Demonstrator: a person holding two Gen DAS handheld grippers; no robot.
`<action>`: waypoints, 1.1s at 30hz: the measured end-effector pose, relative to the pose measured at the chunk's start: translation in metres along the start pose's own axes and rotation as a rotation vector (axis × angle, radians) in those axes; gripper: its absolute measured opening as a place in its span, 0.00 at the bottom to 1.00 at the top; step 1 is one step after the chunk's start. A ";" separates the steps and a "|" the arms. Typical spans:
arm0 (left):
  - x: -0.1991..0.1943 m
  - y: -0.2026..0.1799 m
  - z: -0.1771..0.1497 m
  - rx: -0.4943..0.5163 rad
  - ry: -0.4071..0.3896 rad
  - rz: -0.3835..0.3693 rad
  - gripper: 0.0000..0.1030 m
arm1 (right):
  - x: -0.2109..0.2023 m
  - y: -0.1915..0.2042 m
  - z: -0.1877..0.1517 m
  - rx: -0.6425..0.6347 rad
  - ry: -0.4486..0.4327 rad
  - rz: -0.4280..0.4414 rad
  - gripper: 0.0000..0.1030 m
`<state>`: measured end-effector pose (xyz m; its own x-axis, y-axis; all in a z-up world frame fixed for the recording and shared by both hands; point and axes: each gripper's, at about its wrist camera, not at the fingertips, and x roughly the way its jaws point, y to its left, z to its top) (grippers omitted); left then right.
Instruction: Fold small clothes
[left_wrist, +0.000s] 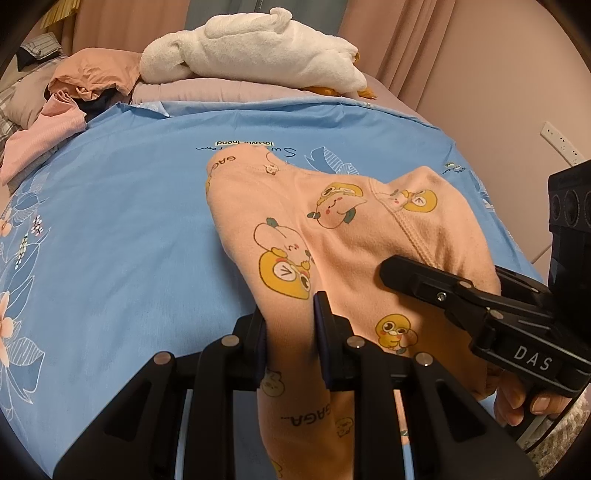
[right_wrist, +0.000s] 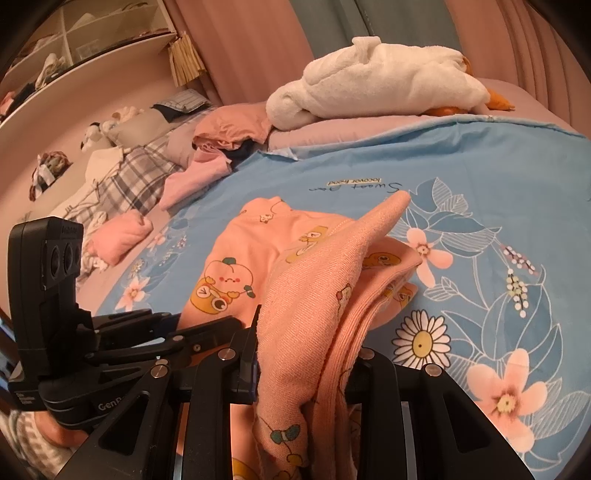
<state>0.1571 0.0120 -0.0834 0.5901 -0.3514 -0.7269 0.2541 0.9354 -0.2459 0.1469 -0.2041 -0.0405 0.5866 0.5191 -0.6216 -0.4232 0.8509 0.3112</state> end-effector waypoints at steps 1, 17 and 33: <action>0.001 0.001 0.001 0.001 0.001 0.000 0.21 | 0.001 -0.001 0.001 -0.001 0.000 -0.001 0.29; 0.015 0.005 0.012 0.008 0.013 0.003 0.21 | 0.011 -0.006 0.006 0.008 0.004 -0.005 0.29; 0.043 0.012 0.027 0.017 0.038 0.009 0.21 | 0.030 -0.021 0.016 0.018 0.009 -0.019 0.29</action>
<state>0.2065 0.0075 -0.1000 0.5627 -0.3410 -0.7531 0.2624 0.9375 -0.2284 0.1844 -0.2048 -0.0538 0.5880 0.5023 -0.6340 -0.3999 0.8618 0.3120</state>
